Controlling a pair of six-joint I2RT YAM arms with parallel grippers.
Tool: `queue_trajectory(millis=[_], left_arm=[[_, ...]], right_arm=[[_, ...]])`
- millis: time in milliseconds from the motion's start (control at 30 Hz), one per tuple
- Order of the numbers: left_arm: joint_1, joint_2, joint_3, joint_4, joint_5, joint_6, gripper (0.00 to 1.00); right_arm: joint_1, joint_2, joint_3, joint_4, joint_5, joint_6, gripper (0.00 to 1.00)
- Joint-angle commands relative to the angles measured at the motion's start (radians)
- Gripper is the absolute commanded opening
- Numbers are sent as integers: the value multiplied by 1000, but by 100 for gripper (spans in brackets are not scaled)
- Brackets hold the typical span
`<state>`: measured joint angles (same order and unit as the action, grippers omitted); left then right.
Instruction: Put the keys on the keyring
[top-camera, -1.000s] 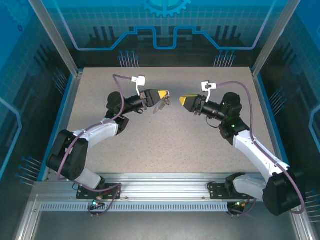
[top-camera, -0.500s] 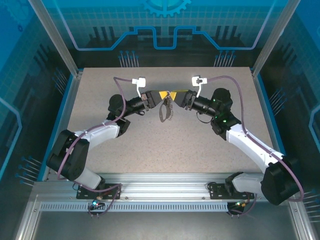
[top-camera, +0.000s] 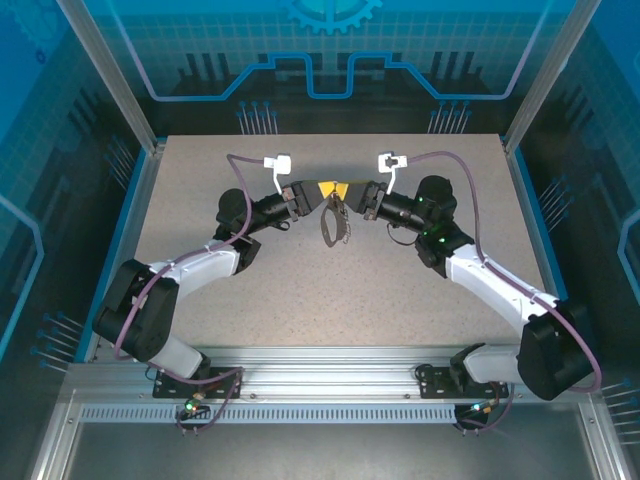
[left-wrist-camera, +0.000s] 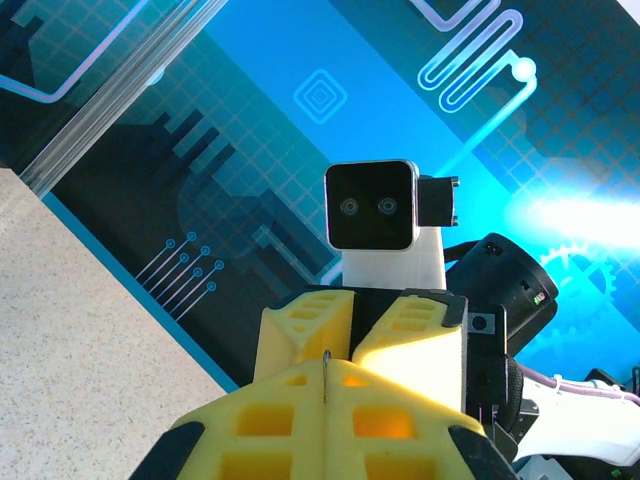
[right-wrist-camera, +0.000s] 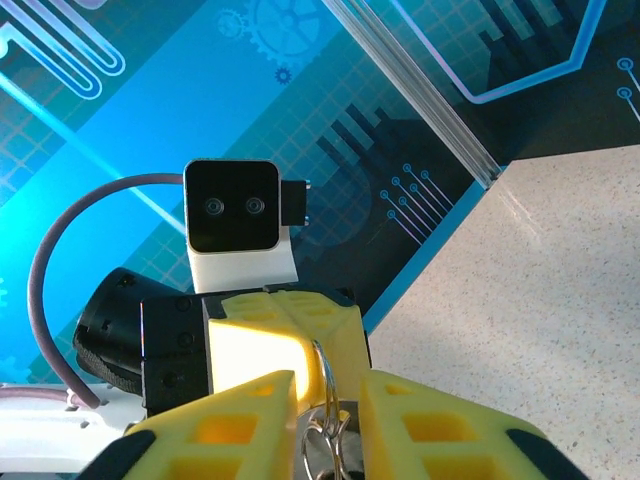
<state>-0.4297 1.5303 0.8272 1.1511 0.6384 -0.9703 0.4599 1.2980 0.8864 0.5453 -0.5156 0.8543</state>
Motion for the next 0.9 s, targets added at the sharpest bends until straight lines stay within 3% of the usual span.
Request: queue_trajectory(millis=[0, 233, 400, 567, 667, 867], left_arm=[[-7, -16, -5, 65, -23, -3, 0], [-9, -16, -4, 64, -19, -4, 0], [-7, -24, 3, 37, 0, 7, 0], [16, -56, 12, -45, 23, 55, 37], [46, -82, 17, -95, 44, 80, 47], [93, -120, 68, -271, 132, 181, 55]], right_arm=[[13, 9, 31, 38, -2, 2, 20], [13, 21, 36, 51, -24, 5, 0], [-2, 24, 54, 24, -49, -14, 0], [-45, 28, 111, -90, -125, -83, 0], [-79, 32, 146, -160, -187, -131, 0], [-124, 52, 229, -331, -303, -255, 0]])
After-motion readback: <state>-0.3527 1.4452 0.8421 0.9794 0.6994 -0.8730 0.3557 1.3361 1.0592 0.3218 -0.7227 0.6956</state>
